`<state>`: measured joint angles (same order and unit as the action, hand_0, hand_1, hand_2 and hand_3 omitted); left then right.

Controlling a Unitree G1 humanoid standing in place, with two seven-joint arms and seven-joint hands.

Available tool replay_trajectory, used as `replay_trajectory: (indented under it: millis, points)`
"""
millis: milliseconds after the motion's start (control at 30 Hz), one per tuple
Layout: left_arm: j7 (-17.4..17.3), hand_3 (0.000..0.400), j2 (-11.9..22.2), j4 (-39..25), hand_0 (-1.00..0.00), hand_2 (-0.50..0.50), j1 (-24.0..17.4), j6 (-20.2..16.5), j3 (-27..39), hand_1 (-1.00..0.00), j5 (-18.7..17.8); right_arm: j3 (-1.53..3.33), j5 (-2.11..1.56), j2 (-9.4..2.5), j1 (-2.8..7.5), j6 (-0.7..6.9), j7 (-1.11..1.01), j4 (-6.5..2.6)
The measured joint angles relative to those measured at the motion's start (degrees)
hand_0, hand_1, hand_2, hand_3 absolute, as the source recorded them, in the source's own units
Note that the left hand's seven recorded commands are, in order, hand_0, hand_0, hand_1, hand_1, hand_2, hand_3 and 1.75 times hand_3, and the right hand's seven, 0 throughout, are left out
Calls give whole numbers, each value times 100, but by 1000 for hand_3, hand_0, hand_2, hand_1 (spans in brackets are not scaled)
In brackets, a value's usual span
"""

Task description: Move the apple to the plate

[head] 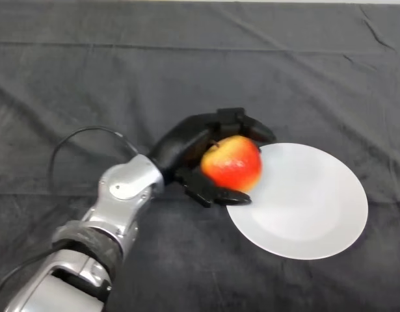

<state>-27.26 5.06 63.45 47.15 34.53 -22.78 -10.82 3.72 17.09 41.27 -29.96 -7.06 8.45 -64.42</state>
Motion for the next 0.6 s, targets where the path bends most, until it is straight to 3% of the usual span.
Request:
replay_trajectory:
  millis: [200,600]
  points:
    - [36,400,-53,-1,-1000,0,146,-29,-646,-1000,-3,-3,0,0,-4,-2,0,1]
    - [168,400,-65,-43,-1000,0,147,-447,-1688,-1000,-2,-5,0,0,-5,-4,0,1]
